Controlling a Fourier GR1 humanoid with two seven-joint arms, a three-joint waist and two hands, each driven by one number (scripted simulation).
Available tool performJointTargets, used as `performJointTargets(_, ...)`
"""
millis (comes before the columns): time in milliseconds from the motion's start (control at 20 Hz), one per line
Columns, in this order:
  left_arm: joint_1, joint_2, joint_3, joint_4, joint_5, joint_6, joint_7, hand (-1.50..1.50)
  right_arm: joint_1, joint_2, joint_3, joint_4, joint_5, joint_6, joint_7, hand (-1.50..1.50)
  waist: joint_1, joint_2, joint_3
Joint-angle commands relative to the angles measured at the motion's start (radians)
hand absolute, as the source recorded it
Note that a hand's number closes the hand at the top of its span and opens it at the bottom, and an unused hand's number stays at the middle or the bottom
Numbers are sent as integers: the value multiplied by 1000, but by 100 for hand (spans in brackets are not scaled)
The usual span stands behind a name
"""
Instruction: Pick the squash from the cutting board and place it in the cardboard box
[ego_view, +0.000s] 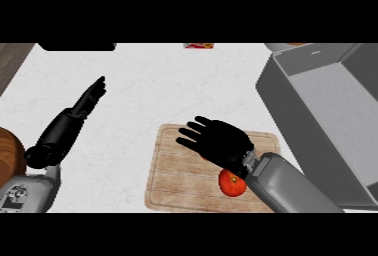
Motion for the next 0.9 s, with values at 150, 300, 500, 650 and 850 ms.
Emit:
performJointTargets(150, -30, -49, 21, -6, -18, -23, 62, 0, -5, 52, -35, 104, 116, -57, -34, -150, -1, 0, 0)
performJointTargets(300, 17, 3, 52, -92, -7, -57, 62, 0, -64, 86, -69, 207, 135, -102, -49, -150, 9, 0, 0)
performJointTargets(500, 39, -37, 47, -24, -35, -54, -7, 0, -83, 123, -111, 360, 156, -171, -95, -150, 8, 3, 0)
performJointTargets(650, -5, -31, 70, -2, -31, -75, 16, 0, 32, 103, -37, 260, 193, -164, -116, -150, 0, 0, 0)
performJointTargets(850, 5, -60, 51, 29, -69, -53, -41, 0, -37, 77, -72, 360, 187, -299, -278, 150, 4, 4, 0)
